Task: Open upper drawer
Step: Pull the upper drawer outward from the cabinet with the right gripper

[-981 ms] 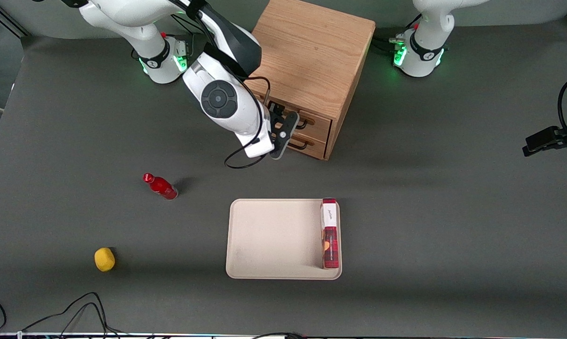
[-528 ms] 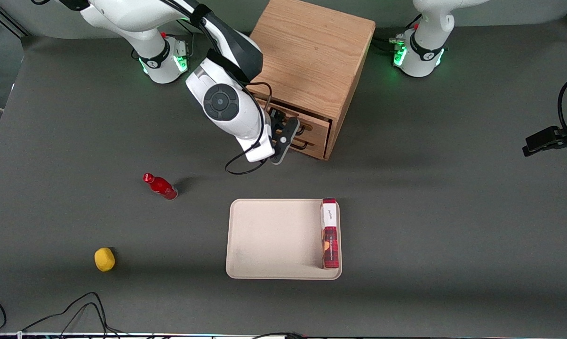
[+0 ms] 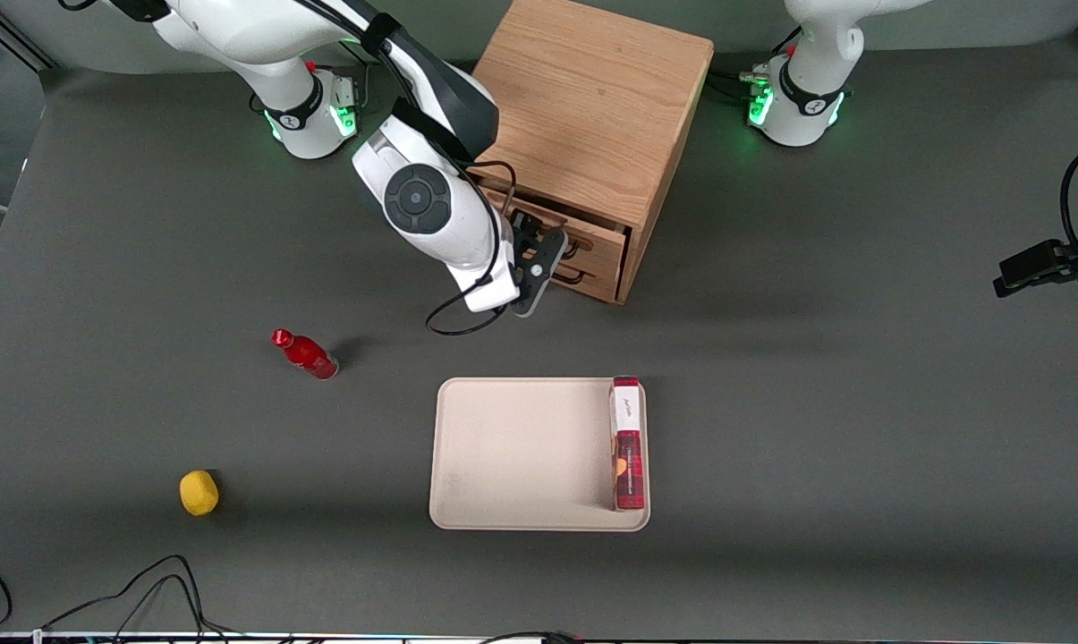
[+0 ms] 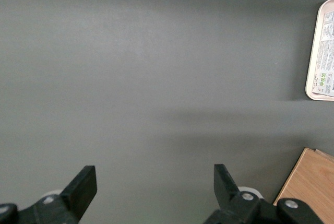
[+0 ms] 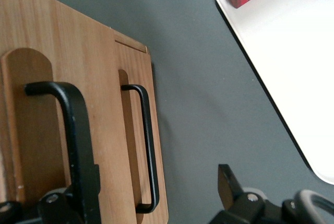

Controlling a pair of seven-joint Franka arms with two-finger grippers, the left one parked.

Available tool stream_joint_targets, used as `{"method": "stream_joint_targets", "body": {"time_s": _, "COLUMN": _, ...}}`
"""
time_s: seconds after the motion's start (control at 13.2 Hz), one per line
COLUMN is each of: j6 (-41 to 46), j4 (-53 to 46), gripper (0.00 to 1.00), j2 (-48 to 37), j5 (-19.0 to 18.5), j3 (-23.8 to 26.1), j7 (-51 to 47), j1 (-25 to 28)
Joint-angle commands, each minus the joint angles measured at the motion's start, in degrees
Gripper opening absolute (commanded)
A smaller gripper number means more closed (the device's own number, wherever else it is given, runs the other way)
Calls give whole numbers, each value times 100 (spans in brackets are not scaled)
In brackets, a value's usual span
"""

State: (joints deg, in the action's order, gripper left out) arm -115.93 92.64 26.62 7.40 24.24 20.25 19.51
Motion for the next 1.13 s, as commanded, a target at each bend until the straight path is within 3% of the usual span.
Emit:
{"method": "stream_joint_targets", "body": {"time_s": 0.0, "j6": -35, "j4": -18, "gripper": 100, "j2": -43, "j5": -116, "j3": -33, "j7": -118, "j1": -26}}
{"method": "stream_joint_targets", "body": {"time_s": 1.06, "j6": -9, "j4": -176, "gripper": 100, "j2": -70, "j5": -186, "j3": -42, "j7": -91, "j1": -255}}
